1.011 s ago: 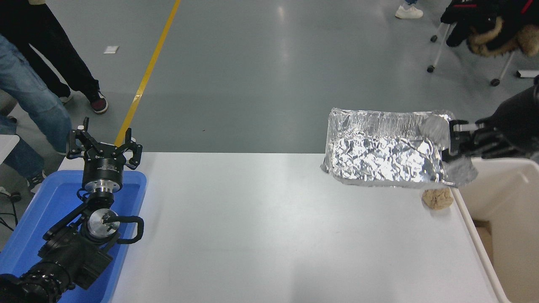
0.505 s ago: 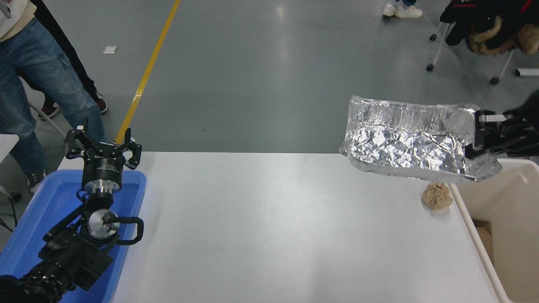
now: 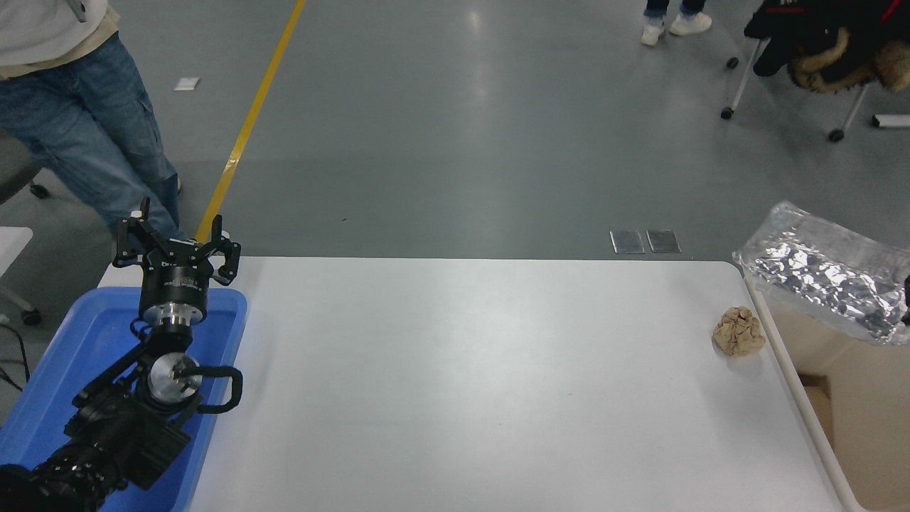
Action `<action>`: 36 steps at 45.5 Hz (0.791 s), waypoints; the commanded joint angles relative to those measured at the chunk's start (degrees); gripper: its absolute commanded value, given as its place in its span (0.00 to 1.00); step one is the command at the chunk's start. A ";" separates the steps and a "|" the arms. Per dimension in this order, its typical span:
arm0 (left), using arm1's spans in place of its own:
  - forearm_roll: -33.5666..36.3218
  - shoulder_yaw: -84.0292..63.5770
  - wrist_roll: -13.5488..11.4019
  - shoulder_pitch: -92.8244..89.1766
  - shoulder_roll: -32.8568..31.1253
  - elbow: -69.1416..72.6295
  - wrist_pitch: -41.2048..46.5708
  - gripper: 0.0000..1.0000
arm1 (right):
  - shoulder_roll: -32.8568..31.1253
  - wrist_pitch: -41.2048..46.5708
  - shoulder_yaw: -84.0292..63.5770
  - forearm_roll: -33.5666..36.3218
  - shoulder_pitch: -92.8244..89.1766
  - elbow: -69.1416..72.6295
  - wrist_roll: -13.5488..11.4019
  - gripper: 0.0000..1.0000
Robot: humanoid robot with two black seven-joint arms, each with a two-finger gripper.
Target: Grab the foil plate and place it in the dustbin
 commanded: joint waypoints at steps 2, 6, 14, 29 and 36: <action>0.01 -0.02 -0.06 0.00 0.01 -0.01 0.00 0.99 | 4.78 -1.53 23.71 7.53 -53.21 -26.03 -0.05 0.00; 0.01 -0.02 -0.06 0.00 0.01 -0.01 0.00 0.99 | 8.21 -1.53 28.99 7.62 -60.51 -32.10 -0.05 0.00; 0.01 -0.02 0.03 0.00 0.01 -0.01 0.00 0.99 | 14.19 -1.61 32.26 7.80 -66.67 -38.18 -0.05 0.00; 0.01 -0.02 0.03 0.00 0.01 -0.01 0.00 0.99 | 16.57 -5.48 32.17 7.80 -68.44 -38.36 -0.14 0.00; 0.01 -0.02 -0.06 0.00 0.01 -0.01 0.00 0.99 | 18.50 -6.71 32.26 7.80 -69.66 -38.36 -0.14 0.00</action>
